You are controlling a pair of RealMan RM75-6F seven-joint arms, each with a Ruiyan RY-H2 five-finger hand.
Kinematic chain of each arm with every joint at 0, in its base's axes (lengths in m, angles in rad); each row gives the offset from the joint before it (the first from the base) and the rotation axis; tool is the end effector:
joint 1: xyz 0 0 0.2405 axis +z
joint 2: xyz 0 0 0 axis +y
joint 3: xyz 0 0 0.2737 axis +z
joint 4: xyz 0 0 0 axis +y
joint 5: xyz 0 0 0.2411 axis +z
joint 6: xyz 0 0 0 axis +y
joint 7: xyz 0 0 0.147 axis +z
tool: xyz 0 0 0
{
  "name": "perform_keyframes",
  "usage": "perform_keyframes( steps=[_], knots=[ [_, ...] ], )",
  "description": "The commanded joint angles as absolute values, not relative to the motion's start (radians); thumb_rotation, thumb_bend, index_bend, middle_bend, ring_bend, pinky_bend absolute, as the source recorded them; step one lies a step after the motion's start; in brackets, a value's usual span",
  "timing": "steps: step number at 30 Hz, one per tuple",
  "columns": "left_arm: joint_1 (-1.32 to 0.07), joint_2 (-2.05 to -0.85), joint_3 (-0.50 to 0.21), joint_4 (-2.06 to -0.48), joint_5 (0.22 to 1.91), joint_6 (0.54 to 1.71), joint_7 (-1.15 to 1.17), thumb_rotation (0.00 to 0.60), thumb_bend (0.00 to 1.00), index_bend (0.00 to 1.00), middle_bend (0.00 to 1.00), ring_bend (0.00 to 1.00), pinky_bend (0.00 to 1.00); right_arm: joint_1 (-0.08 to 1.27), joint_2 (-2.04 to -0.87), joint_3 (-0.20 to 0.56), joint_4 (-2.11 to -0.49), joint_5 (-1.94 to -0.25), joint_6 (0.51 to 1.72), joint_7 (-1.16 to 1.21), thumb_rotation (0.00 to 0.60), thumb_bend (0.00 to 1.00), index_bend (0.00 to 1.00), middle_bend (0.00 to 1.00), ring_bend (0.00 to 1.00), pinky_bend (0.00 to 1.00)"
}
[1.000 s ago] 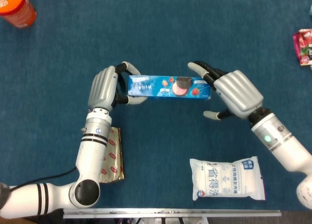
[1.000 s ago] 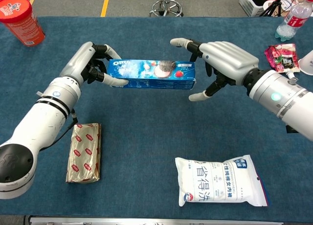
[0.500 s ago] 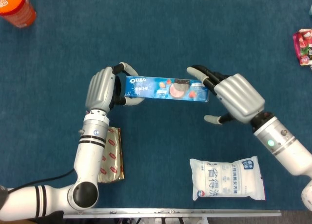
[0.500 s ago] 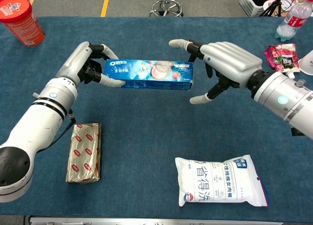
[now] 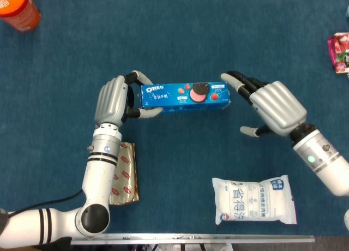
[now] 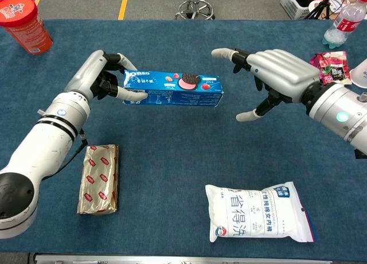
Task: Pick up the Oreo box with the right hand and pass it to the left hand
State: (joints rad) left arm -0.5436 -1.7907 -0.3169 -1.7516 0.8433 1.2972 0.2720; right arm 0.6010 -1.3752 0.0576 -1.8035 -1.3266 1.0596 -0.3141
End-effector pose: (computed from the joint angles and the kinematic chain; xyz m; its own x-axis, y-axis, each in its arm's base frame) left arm -0.1187 0.2958 -0.0681 -0.2656 0.2407 0.9336 0.9630 0.1114 0.2452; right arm -0.1558 -0.2792 -0.0127 0.4030 -0.3013 0.8642 -0.8481 -0.4778 0.2289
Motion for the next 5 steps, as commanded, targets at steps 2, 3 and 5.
perform_keyframes(
  steps=[2, 3, 5],
  knots=[
    [-0.543, -1.791, -0.317, -1.751, 0.842, 1.297, 0.276, 0.6, 0.07, 0.88, 0.94, 0.78, 0.9, 0.599, -1.375, 0.057, -1.801, -1.331, 1.059, -0.311, 0.6, 0.0, 0.0, 0.1, 0.24, 0.51],
    [-0.543, -1.791, -0.317, -1.751, 0.842, 1.297, 0.277, 0.6, 0.07, 0.88, 0.94, 0.78, 0.9, 0.598, -1.375, 0.057, -1.801, -1.331, 1.059, -0.31, 0.6, 0.0, 0.0, 0.1, 0.24, 0.51],
    [-0.542, -1.792, -0.317, -1.752, 0.842, 1.297, 0.278, 0.6, 0.07, 0.88, 0.94, 0.78, 0.9, 0.597, -1.373, 0.056, -1.802, -1.333, 1.057, -0.31, 0.6, 0.0, 0.0, 0.1, 0.24, 0.51]
  ],
)
